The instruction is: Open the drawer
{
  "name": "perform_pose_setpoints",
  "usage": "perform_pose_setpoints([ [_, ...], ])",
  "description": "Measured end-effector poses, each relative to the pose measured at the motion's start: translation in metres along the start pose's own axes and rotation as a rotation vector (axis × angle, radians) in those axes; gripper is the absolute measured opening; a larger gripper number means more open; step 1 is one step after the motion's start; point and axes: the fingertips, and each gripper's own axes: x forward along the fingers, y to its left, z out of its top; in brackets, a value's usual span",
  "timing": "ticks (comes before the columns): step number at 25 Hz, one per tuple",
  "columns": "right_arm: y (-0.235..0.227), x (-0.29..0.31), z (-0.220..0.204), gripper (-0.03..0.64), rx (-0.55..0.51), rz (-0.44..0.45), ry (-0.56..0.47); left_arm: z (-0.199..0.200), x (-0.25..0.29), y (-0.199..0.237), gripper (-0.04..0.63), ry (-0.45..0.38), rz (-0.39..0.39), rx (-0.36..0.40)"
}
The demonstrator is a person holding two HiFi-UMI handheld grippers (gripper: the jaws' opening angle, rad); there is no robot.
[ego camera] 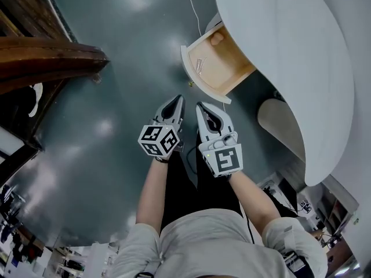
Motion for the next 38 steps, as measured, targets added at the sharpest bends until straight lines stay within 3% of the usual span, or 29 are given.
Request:
perform_pose_setpoints([
  [6,-0.004,-0.022,0.029,0.011,0.000,-0.018,0.010,0.043,-0.036,-0.050,0.005,-0.048,0.039,0.117],
  [12,-0.003,-0.053,0.093,0.011,-0.030,-0.023,-0.070,0.094,-0.088,-0.105,0.005,-0.101,0.093,0.258],
  [20,-0.002,-0.106,0.171,0.011,-0.078,-0.036,-0.146,0.165,-0.143,-0.196,0.005,-0.238,0.154,0.553],
  [28,0.012,-0.130,0.235,0.011,-0.167,-0.038,-0.212,0.206,-0.163,-0.244,0.005,-0.280,0.125,0.583],
  [34,0.009,-0.150,0.275,0.011,-0.198,-0.071,-0.303,0.237,-0.189,-0.273,0.005,-0.381,0.165,0.615],
  [38,0.008,-0.155,0.285,0.011,-0.207,-0.082,-0.319,0.237,-0.186,-0.289,0.005,-0.375,0.107,0.643],
])
